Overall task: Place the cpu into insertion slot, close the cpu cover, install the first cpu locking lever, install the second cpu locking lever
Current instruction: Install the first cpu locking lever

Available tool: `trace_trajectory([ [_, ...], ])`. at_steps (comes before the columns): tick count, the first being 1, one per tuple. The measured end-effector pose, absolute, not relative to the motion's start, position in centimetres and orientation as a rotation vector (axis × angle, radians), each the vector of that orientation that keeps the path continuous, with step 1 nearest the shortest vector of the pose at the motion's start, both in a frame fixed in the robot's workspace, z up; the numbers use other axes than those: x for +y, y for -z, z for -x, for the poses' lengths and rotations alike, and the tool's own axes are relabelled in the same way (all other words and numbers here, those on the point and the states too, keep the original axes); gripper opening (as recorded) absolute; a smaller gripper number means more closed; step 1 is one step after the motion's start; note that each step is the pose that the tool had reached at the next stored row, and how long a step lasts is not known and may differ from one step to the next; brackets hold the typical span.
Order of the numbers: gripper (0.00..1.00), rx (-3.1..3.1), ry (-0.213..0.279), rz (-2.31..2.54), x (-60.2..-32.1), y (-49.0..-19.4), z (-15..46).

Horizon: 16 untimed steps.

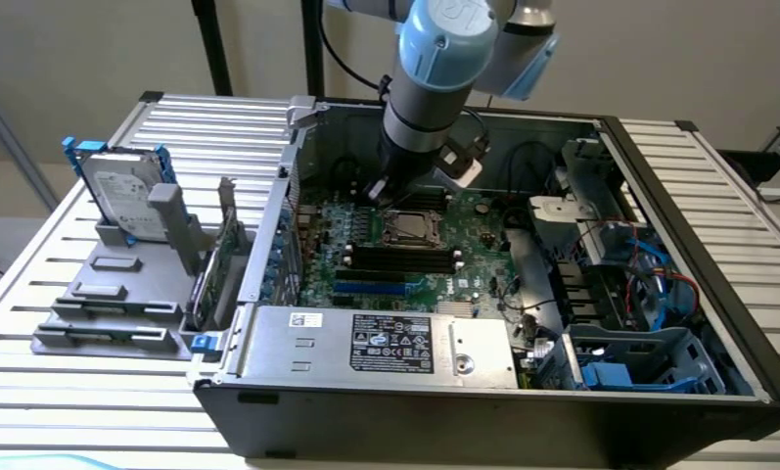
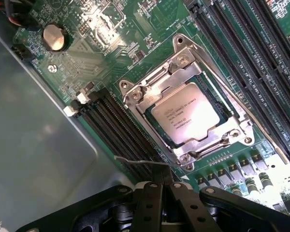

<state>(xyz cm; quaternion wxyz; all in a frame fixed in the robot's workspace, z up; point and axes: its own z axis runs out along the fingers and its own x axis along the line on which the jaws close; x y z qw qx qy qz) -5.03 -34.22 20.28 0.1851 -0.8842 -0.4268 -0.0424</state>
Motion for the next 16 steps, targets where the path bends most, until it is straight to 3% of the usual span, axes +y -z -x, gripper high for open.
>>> trace_trajectory([
  [16, 0.11, -1.210, 0.092, 2.515, -33.68, -19.92, 4.72],
])
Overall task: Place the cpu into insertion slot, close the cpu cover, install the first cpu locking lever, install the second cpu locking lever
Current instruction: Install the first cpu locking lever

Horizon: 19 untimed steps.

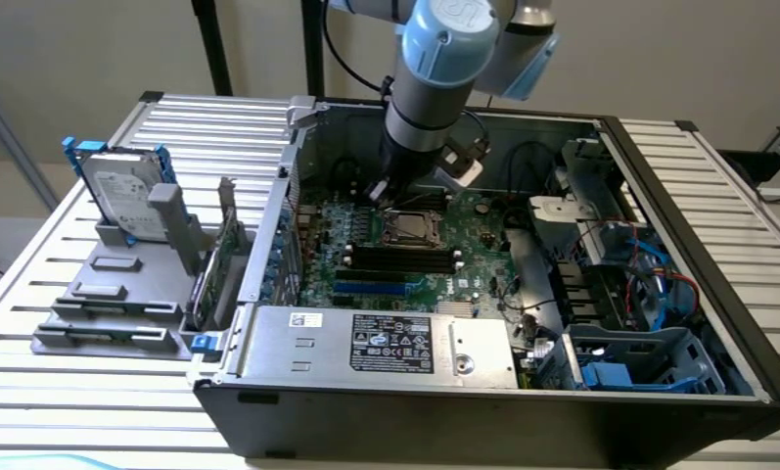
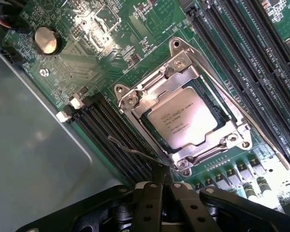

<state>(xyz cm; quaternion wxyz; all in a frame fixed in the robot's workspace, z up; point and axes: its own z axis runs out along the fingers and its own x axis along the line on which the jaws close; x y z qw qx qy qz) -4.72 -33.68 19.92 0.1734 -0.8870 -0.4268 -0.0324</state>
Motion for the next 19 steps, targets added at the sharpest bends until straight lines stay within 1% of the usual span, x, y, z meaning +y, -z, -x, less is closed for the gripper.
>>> trace_trajectory([
  [12, 0.11, -1.209, 0.088, 2.514, -33.3, -19.6, 3.5],
  [19, 0.11, -1.209, 0.081, 2.513, -33.3, -19.7, 4.1],
])
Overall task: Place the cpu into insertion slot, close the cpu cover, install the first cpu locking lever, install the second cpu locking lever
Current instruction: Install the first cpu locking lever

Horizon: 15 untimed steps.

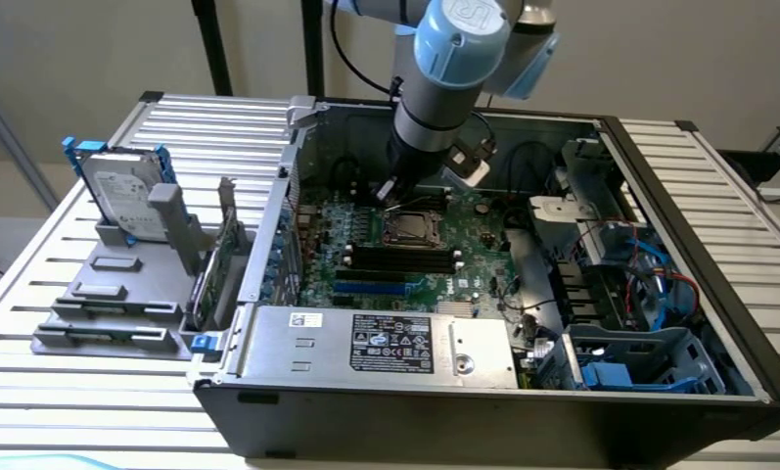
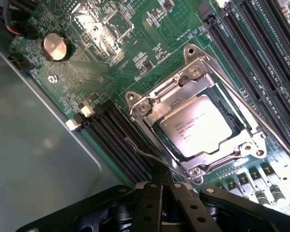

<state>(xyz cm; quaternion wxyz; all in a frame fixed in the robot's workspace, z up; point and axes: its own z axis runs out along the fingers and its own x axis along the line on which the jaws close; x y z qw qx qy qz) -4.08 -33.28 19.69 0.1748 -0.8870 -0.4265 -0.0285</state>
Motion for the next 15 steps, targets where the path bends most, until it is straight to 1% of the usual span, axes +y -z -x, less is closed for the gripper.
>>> trace_trajectory([
  [4, 0.11, -1.210, 0.080, 2.513, -33.28, -19.88, 4.97],
  [15, 0.11, -1.210, 0.074, 2.515, -33.38, -20.23, 4.99],
])
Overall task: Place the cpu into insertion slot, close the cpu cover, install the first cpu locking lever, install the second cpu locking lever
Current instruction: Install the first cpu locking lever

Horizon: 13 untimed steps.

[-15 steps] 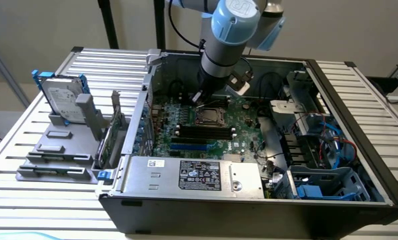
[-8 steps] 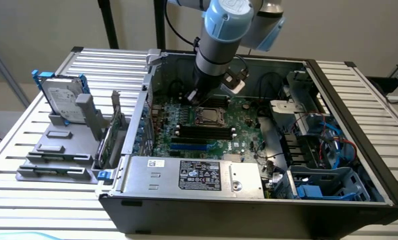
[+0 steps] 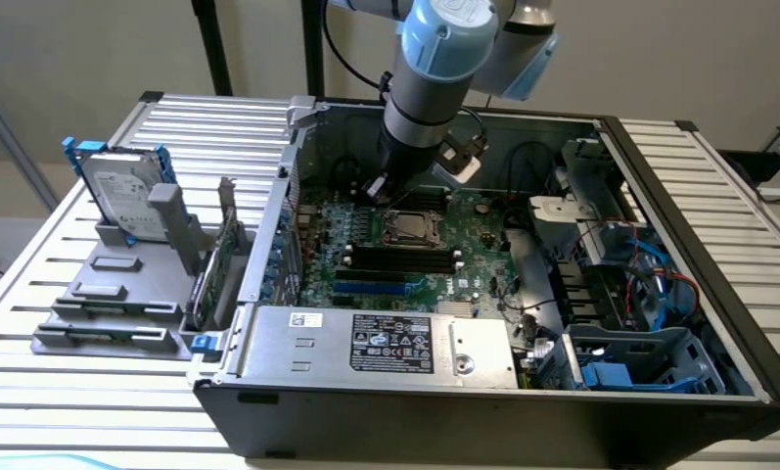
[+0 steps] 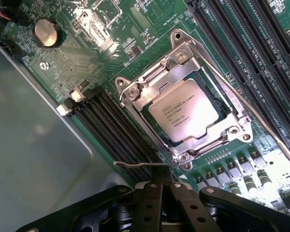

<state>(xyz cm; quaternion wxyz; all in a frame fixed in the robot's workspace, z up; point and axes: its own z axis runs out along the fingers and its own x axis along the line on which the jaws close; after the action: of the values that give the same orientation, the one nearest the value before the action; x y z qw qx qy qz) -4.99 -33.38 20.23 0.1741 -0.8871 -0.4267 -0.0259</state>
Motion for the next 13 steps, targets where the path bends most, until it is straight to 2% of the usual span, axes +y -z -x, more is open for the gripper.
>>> trace_trajectory([
  [13, 0.11, -1.212, 0.061, 2.525, -33.4, -20.2, 3.7],
])
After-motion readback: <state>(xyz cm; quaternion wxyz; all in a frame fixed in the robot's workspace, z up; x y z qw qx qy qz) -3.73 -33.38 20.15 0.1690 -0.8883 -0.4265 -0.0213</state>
